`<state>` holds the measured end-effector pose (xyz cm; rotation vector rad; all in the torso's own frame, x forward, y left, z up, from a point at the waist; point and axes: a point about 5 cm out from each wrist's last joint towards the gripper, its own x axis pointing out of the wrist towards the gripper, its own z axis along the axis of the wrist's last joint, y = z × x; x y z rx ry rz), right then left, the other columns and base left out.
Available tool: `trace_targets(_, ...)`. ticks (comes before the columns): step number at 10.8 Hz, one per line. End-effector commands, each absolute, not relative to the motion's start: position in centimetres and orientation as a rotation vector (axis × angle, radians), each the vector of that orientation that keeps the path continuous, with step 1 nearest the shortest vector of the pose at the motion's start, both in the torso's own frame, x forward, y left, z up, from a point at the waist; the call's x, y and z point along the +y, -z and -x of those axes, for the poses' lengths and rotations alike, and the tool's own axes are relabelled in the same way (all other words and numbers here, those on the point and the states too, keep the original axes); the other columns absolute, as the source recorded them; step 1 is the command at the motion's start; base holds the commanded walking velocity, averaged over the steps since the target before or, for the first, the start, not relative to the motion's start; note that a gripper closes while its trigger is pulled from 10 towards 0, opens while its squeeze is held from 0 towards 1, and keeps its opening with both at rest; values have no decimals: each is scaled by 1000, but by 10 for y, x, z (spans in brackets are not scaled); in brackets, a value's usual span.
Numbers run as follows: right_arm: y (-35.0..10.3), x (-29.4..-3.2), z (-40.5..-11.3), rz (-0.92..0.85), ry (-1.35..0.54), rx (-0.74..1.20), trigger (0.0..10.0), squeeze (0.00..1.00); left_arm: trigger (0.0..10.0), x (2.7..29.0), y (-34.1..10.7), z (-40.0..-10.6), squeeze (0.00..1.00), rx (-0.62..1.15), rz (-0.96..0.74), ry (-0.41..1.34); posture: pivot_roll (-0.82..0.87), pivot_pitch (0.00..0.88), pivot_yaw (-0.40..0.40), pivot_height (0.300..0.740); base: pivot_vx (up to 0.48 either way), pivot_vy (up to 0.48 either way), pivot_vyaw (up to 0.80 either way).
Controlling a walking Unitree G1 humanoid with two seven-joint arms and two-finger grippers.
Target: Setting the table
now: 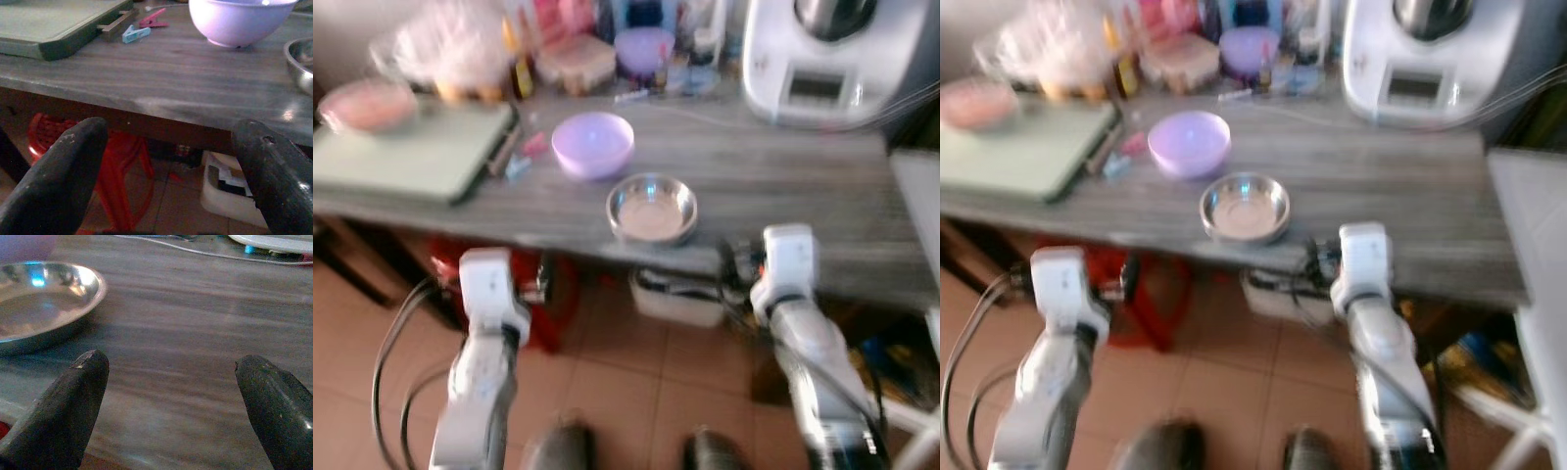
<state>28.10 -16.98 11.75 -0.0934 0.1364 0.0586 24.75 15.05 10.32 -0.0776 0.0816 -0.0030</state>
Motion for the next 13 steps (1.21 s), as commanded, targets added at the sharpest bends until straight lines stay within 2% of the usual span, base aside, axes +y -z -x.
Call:
trace_targets(1,-115,-167,-283,84,-69,155,10000,0,10000,151,-105,-247,0,81,71,2,-3,176,47,740,0,0,0)
trace_targets(13,-134,-143,-347,85,-184,128,10000,0,10000,155,-106,-233,0,119,60,-11,42,234,43,740,0,0,0)
